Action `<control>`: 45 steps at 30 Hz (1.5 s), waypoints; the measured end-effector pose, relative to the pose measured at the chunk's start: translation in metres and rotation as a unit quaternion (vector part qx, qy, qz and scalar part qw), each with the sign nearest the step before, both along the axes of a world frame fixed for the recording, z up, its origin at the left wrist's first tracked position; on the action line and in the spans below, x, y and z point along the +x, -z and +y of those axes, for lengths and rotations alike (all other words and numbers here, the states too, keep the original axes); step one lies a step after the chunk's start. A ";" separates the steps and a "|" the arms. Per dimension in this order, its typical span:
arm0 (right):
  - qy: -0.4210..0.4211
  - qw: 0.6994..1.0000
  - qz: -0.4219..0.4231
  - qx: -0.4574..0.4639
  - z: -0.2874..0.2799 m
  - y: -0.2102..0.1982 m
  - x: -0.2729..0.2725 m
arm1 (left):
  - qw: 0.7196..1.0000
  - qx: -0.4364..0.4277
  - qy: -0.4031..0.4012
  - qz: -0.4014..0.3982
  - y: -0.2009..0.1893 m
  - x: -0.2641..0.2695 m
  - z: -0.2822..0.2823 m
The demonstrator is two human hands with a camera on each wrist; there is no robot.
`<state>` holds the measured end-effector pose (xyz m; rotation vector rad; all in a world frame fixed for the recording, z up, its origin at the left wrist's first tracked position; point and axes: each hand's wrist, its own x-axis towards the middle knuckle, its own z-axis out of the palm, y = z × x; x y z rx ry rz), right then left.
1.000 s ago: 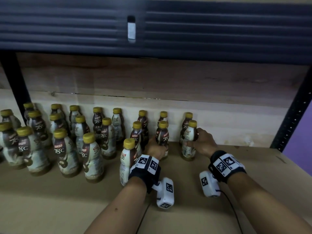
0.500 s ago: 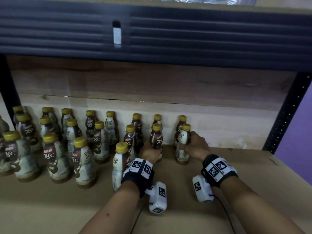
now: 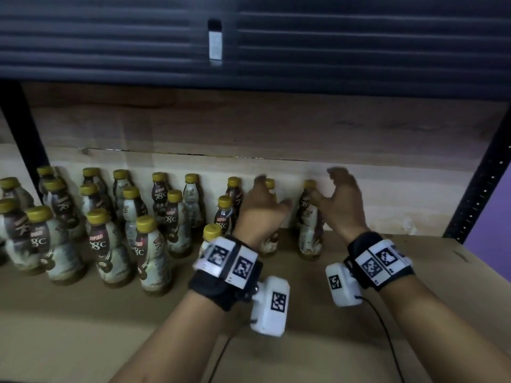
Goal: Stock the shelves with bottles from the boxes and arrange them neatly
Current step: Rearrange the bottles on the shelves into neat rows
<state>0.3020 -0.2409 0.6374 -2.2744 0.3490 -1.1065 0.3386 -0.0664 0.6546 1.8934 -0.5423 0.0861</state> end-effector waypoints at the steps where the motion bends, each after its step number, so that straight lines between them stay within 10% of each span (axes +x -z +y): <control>1: -0.024 0.998 -0.050 -0.011 0.009 -0.012 -0.003 | 0.999 -0.001 0.015 -0.033 -0.024 -0.007 0.010; 7: -0.212 0.976 -0.036 -0.036 0.080 -0.038 0.002 | 0.952 0.203 0.180 -0.143 -0.108 -0.027 0.092; 13: -0.263 0.959 0.096 -0.041 0.118 -0.011 0.044 | 0.807 0.546 0.146 -0.169 -0.114 0.052 0.142; 19: -0.188 0.956 0.219 -0.056 0.135 0.010 0.070 | 0.700 0.666 0.181 -0.187 -0.094 0.126 0.157; 28: -0.204 0.936 0.285 -0.023 0.147 0.009 0.070 | 0.664 0.676 0.255 -0.193 -0.066 0.156 0.138; 45: -0.195 0.948 0.252 0.026 0.146 0.014 0.076 | 0.703 0.652 0.238 -0.155 -0.063 0.170 0.127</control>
